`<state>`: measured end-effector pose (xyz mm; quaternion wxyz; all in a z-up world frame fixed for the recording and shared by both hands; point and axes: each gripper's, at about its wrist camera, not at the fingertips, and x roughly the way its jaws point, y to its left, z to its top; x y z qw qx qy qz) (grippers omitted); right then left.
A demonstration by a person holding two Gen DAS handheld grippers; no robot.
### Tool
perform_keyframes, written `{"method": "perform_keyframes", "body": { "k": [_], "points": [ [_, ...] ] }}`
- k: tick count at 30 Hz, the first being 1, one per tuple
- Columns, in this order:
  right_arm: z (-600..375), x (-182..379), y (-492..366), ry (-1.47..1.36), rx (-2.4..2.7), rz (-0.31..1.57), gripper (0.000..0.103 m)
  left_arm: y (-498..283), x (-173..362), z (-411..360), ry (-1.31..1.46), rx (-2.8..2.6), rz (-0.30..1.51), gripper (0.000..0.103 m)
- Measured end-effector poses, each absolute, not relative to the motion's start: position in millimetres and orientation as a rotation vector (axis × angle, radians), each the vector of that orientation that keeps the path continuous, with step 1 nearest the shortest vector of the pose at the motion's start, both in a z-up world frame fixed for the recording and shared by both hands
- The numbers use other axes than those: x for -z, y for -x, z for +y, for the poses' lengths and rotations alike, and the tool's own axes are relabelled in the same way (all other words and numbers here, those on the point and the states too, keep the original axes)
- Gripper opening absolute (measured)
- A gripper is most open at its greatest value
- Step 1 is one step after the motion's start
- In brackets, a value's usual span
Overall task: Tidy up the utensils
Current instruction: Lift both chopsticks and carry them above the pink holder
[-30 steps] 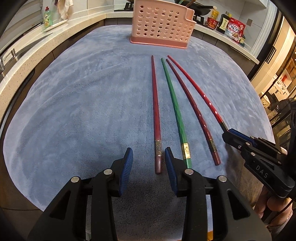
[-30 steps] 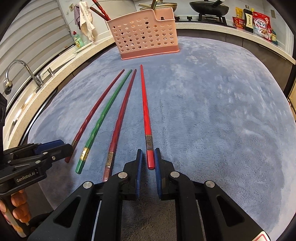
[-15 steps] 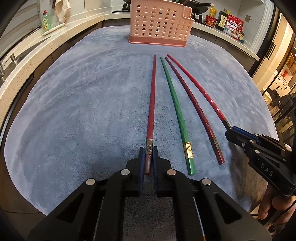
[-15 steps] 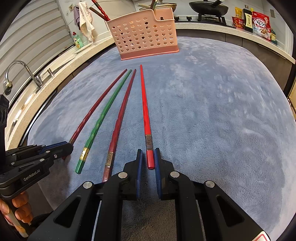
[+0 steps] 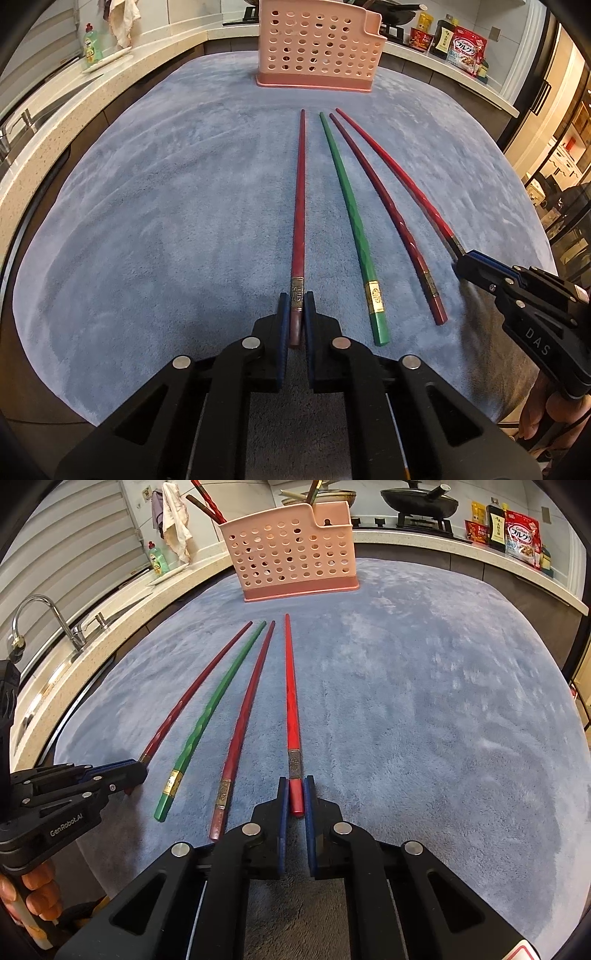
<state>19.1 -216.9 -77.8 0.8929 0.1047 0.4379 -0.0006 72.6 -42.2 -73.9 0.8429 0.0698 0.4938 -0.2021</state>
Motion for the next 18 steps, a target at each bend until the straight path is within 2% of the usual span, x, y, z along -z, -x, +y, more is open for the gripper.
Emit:
{"method": "perform_keyframes", "body": {
  "k": [18],
  "points": [
    [-231, -6, -14, -0.268, 0.006, 0.743, 0.007, -78, -1, -32, -0.070, 0.449, 0.919, 0.007]
  ]
}}
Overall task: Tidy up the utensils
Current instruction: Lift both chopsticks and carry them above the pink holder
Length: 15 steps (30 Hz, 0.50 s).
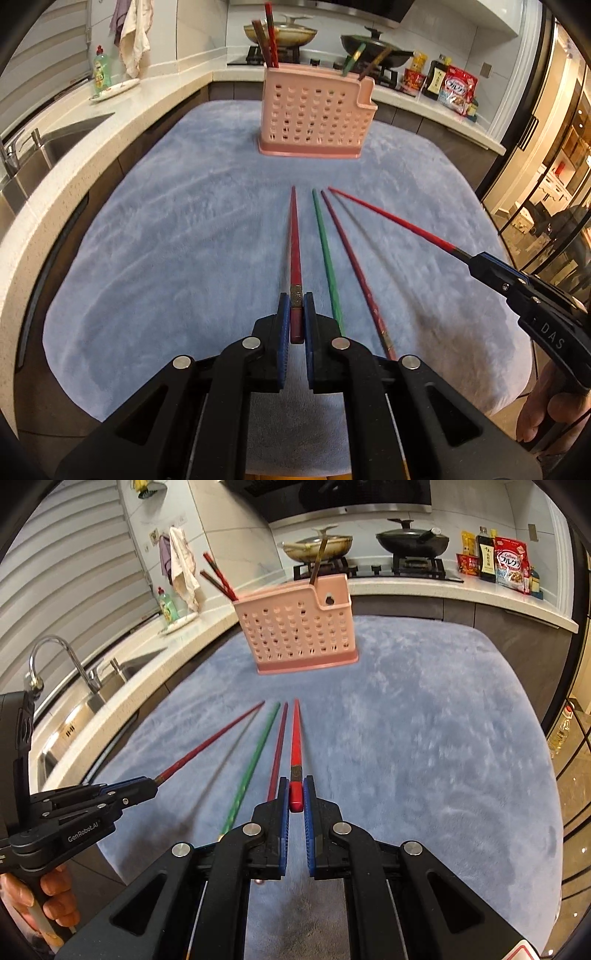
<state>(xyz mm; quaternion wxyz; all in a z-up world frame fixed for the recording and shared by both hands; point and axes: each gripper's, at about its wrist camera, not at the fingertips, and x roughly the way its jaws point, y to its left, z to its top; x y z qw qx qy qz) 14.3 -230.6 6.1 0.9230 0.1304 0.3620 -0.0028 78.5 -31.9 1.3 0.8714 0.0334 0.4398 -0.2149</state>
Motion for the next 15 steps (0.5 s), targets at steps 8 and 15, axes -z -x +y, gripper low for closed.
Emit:
{"method": "perform_keyframes", "body": {
  "k": [8, 15],
  "points": [
    [-247, -50, -24, -0.263, 0.022, 0.645, 0.007, -100, -45, -29, -0.040, 0.452, 0.831, 0.007],
    [-256, -81, -40, -0.258, 0.037, 0.574, 0.007, -125, -71, -32, -0.022, 0.444, 0.781, 0.007]
  ]
}}
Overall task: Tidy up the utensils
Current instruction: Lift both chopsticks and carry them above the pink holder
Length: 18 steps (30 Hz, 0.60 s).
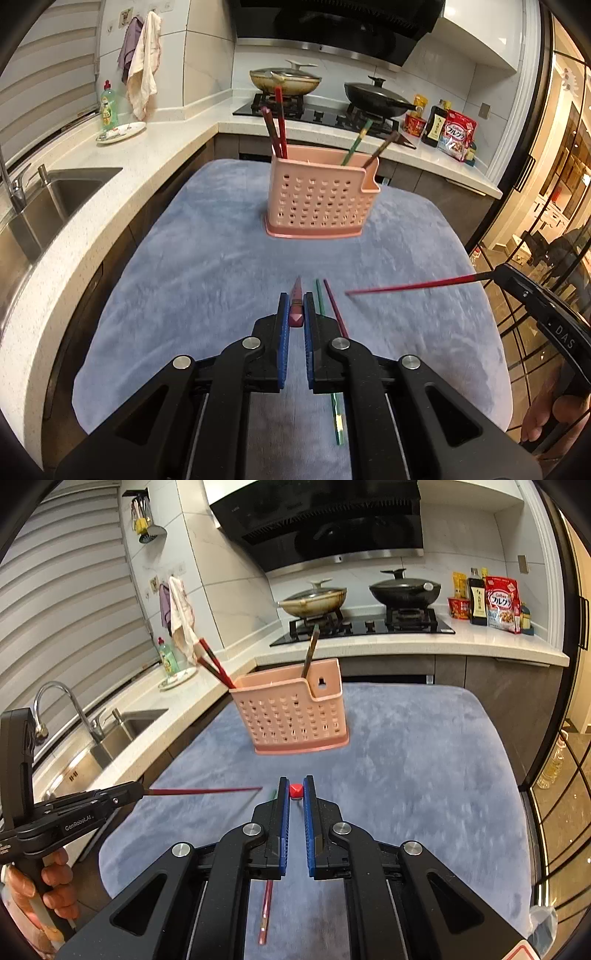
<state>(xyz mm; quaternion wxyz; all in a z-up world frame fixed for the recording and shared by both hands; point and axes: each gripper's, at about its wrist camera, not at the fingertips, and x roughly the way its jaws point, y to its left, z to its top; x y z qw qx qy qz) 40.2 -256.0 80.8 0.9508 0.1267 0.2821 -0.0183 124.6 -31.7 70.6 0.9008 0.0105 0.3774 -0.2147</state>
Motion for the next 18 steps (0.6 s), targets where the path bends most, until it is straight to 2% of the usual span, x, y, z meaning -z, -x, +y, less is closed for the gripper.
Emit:
{"method": "perform_keyframes", "body": {
  "k": [12, 18],
  "points": [
    [-271, -134, -87, -0.262, 0.029, 0.456, 0.007, -171, -130, -54, -0.021, 0.462, 0.665, 0.007],
    [-287, -178, -117, -0.306, 0.013, 0.346, 0.007, -198, -180, -65, 0.015, 0.485, 0.571, 0.007]
  ]
}}
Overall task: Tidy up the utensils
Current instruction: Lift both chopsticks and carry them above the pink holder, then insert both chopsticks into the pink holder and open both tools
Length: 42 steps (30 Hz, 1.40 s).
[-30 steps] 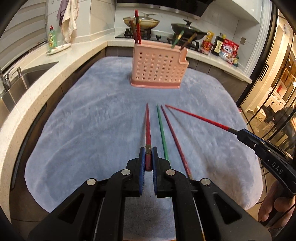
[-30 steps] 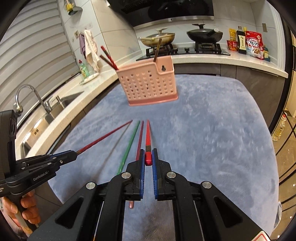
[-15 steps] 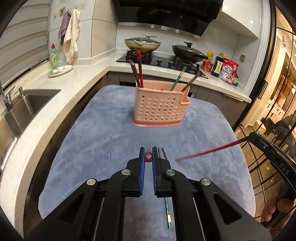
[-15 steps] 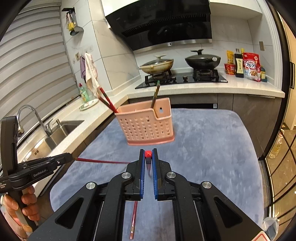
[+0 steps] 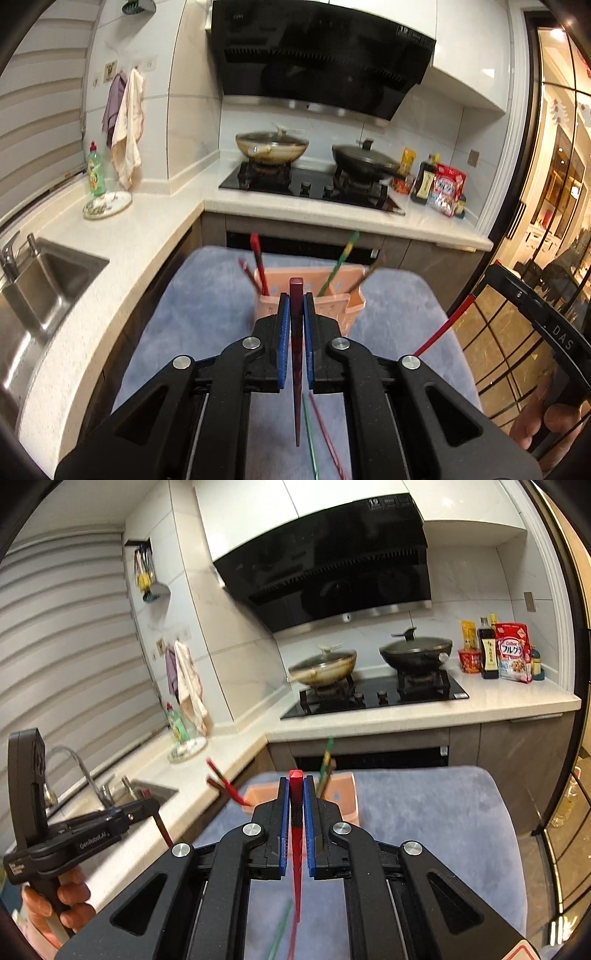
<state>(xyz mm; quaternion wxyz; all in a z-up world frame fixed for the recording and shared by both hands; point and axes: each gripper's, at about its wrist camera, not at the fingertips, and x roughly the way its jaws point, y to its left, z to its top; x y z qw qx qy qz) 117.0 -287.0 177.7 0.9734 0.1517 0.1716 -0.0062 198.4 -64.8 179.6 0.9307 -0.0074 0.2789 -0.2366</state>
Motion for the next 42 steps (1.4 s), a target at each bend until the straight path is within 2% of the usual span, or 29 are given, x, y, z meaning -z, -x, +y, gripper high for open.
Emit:
{"method": "perform_keyframes", "body": {
  "k": [8, 13, 22, 33, 36, 37, 40, 42],
  "points": [
    [-299, -228, -176, -0.325, 0.023, 0.215, 0.007, -241, -238, -81, 0.046, 0.465, 0.424, 0.007],
    [-303, -233, -213, -0.339, 0.032, 0.203, 0.007, -273, -251, -91, 0.058, 0.444, 0.375, 0.007],
    [-301, -181, -265, -0.330, 0.035, 0.320, 0.007, -317, -210, -109, 0.028, 0.411, 0.431, 0.007],
    [-299, -117, -287, -0.340, 0.034, 0.458, 0.007, -331, -165, -122, -0.011, 0.399, 0.513, 0.007],
    [-298, -112, -284, -0.339, 0.035, 0.468, 0.011, -328, -161, -124, -0.019, 0.394, 0.518, 0.007],
    [-297, -112, -283, -0.337, 0.040, 0.463, 0.013, -327, -160, -124, -0.026, 0.390, 0.518, 0.008],
    [-296, -114, -279, -0.335, 0.038, 0.462, 0.014, -323, -162, -126, -0.036, 0.390, 0.516, 0.019],
    [-295, -118, -275, -0.329, 0.036, 0.457, 0.014, -319, -162, -127, -0.041, 0.386, 0.512, 0.020]
  ]
}}
